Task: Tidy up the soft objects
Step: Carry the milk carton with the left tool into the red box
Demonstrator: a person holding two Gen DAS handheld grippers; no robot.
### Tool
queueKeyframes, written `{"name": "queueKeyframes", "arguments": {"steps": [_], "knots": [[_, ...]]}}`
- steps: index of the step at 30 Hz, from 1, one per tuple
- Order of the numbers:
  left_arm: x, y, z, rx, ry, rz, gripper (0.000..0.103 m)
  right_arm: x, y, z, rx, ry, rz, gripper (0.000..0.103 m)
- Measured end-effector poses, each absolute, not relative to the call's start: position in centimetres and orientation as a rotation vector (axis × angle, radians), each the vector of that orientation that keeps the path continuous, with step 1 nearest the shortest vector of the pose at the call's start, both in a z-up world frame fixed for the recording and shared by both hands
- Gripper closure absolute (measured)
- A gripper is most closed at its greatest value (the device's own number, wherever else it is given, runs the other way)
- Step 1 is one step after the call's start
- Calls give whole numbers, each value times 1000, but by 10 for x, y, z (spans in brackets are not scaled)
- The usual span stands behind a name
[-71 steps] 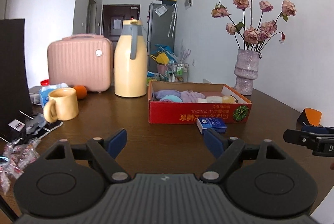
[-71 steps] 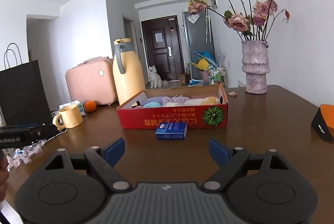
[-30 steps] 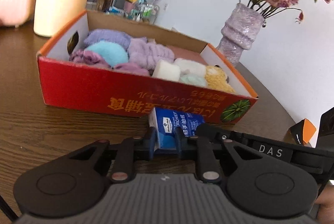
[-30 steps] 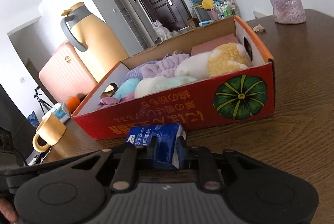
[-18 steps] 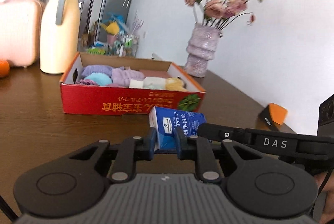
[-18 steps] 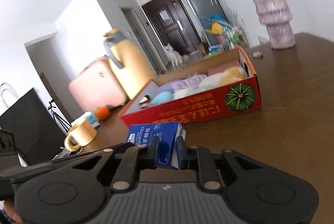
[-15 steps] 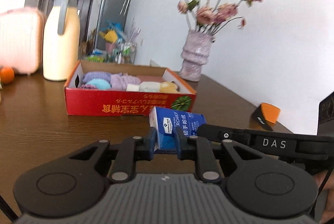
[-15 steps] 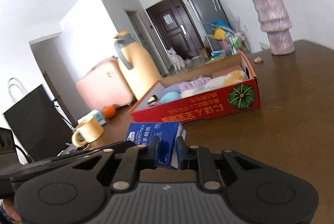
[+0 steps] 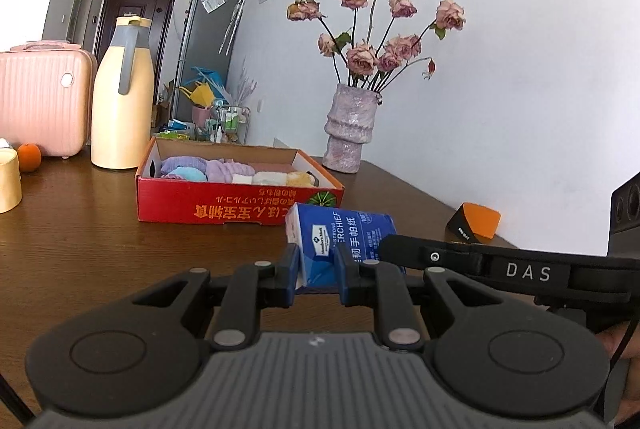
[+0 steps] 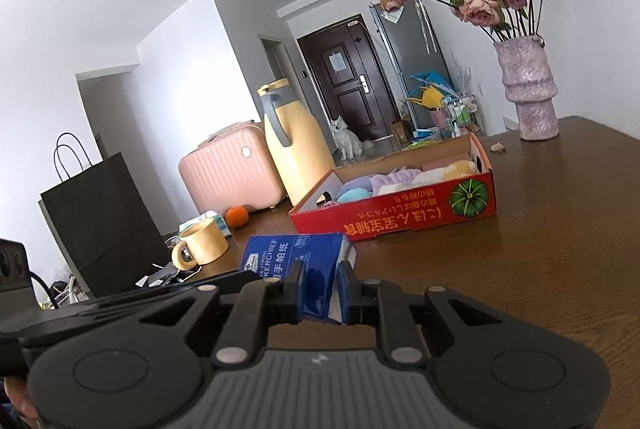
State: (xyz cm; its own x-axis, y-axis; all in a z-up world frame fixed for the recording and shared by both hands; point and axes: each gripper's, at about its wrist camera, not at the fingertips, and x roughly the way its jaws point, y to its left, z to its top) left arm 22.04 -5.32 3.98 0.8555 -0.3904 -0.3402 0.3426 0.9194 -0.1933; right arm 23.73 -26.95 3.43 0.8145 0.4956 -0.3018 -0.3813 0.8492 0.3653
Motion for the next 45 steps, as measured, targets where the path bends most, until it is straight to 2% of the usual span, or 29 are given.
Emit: {"name": "queueKeyframes", "arguments": {"steps": [15,23,29,38,41,45], "knots": [[270,-45,36,-158,395,-398,84,293,-265,37,290,425,455,87],[365,-39,55,-189,410,-415,84,391,-264,62,269,399,461,87],[459,-30,68,-216,452,-400,84,492,-262,70,303,450,484,87],[584,-14,32,-275,660,-317,84,622,-250,21,390,678,479,87],[601,-13,10,-281,726,-300,84,644,-250,-5,438,753,466,87],[603,-14,-3,-266,737,-302,84,642,-248,-18,421,752,458,87]]}}
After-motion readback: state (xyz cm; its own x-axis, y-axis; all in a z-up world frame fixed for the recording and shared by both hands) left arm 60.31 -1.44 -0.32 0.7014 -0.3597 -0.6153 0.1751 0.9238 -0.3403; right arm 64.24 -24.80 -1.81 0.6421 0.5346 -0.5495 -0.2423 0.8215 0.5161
